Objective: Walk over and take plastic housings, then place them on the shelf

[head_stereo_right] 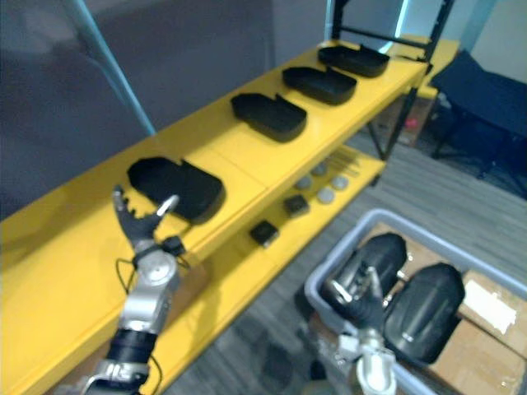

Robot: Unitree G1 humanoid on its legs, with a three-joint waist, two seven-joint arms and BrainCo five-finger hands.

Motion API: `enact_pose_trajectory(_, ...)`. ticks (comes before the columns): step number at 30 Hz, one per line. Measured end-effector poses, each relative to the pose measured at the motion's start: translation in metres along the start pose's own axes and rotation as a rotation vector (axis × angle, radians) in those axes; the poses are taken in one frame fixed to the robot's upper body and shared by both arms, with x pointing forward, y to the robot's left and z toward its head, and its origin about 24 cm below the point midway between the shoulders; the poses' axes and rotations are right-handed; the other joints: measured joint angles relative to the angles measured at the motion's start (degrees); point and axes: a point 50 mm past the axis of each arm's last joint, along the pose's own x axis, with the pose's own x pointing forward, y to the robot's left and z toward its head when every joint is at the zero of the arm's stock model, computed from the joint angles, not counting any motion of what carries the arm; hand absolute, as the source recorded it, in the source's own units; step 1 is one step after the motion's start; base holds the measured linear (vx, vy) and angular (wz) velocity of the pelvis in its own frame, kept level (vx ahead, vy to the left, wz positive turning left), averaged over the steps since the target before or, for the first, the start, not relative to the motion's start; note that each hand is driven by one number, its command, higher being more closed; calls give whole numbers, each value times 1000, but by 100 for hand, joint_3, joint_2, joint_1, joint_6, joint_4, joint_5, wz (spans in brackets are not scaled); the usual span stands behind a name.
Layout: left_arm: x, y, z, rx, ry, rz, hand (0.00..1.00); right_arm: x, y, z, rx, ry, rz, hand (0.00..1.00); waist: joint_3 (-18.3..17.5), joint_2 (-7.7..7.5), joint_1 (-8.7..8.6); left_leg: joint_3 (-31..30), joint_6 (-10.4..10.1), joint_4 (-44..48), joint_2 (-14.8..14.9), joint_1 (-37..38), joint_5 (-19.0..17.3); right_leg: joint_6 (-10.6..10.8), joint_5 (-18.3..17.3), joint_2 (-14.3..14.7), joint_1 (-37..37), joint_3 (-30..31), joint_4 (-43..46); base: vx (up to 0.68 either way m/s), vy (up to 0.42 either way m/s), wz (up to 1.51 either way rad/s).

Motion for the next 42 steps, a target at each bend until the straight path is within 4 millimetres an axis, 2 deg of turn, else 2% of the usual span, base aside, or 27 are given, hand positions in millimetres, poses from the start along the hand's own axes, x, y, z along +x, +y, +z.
enact_pose_trajectory(2,-2,-4,-16,34,82,-26,0,0,2,-1,1,9,6,0,-12,-28,-10,22,4,-1,0,10,-8,0,1,-2,1,15,0,9,8,-3)
enact_pose_trajectory(4,0,-6,-24,52,131,-29,0,-1,3,-3,0,29,2,0,-17,-68,-10,35,4,0,-1,40,-8,0,1,-3,16,28,0,6,5,-2)
enact_pose_trajectory(11,21,-16,-22,96,177,5,0,-1,6,-7,-6,64,10,0,-68,-153,-20,166,-16,10,5,80,-57,12,14,-11,48,117,-1,-8,2,-3)
enact_pose_trajectory(16,39,-2,-23,122,215,74,0,-1,5,-8,-9,78,6,0,-65,-157,-146,239,-8,3,4,160,-59,18,19,0,84,182,0,-3,5,-8)
enact_pose_trajectory(22,53,11,-20,119,235,138,0,-1,2,-10,-2,95,-14,0,-33,-202,-151,317,-3,4,3,155,-56,19,28,16,29,285,1,-4,1,-7)
enact_pose_trajectory(28,67,15,-3,118,201,184,0,1,5,-8,-4,90,-13,0,188,-327,-144,321,8,26,-7,118,-50,18,27,14,-23,303,26,0,0,0)
enact_pose_trajectory(31,75,17,8,106,172,193,0,2,10,-9,6,100,-2,0,283,-333,-157,325,6,91,-9,19,-51,15,26,11,-120,312,71,0,0,0)
enact_pose_trajectory(36,79,-2,26,5,149,104,0,5,18,-7,10,96,27,0,430,-383,-171,363,-13,278,27,-59,-118,-9,9,26,-127,313,119,0,-7,2)
enact_pose_trajectory(42,83,-12,43,-60,103,19,0,10,23,-4,29,84,26,0,631,-400,-158,426,5,632,82,-288,-258,-25,-6,53,-318,400,290,-48,-8,-6)
